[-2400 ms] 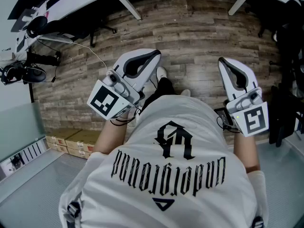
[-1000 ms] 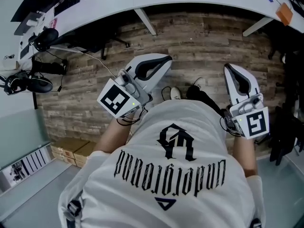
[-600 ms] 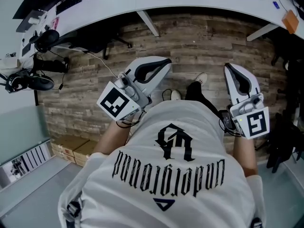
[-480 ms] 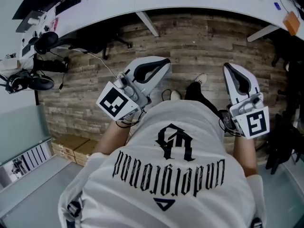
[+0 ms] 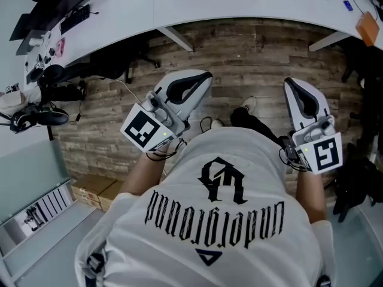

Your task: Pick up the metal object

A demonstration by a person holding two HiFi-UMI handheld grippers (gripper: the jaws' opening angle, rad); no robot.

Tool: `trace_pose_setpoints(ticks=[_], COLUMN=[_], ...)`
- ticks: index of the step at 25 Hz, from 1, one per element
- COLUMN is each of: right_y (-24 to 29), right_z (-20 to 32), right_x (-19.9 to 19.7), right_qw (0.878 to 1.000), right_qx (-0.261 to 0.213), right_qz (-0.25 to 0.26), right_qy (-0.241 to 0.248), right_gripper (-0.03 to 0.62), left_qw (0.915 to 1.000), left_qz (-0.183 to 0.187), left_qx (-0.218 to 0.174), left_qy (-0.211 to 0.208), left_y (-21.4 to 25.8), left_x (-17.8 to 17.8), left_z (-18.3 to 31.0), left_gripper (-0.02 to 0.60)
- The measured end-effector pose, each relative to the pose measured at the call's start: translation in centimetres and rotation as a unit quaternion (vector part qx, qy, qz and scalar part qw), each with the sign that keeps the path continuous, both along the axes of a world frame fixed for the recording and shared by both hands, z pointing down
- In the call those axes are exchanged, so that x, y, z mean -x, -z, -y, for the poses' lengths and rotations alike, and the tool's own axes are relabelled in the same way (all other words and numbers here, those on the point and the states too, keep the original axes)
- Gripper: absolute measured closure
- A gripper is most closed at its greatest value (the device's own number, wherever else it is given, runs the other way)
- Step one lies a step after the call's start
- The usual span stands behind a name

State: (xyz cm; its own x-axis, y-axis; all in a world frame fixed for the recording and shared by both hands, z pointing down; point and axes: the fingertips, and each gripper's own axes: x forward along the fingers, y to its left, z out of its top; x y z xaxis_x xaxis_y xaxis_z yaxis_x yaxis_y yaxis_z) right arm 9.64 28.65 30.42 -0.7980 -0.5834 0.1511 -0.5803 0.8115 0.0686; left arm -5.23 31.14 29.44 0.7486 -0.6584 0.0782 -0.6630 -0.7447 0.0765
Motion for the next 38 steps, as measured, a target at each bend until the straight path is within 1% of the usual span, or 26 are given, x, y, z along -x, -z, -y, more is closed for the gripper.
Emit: trace_pose_setpoints(ticks=[6,11,15,21,28,38], right_y=[0.4,1.8,1.9,2.2,2.4,1.4], right_z=[5.2,7.6,9.1,11.6,16.5,23.9], right_x=[-4.4,-7.1,-7.9,-7.8,-6.7,-2.7], right_qw=[1.000,0.999,0.999,0.998,0.996,0.996], right_qx=[0.000,-0.009,-0.009,-0.017,-0.014,0.001], right_qz=[0.008,0.010,0.011,0.011,0.012,0.013], right_qy=[-0.020,-0.038,-0.044,-0.060,-0.082,-0.093], right_gripper=[0.579,0.579,0.579,0.579,0.579,0.579], left_qw=[0.9999,0.9995,0.9991,0.9978,0.9963,0.9939], left_qz=[-0.005,-0.006,-0.011,-0.015,-0.012,-0.014], left_qx=[-0.008,-0.012,-0.021,-0.034,-0.031,-0.018], left_qy=[-0.013,-0.030,-0.034,-0.055,-0.079,-0.108], left_y=[0.2,0.9,1.6,2.1,2.0,1.0], left_x=[-4.0,-6.6,-7.5,-8.2,-7.3,-4.4], left_z=[6.6,9.6,11.8,15.7,21.0,28.9], left_gripper=[0.566,0.566,0.567,0.566,0.566,0.566])
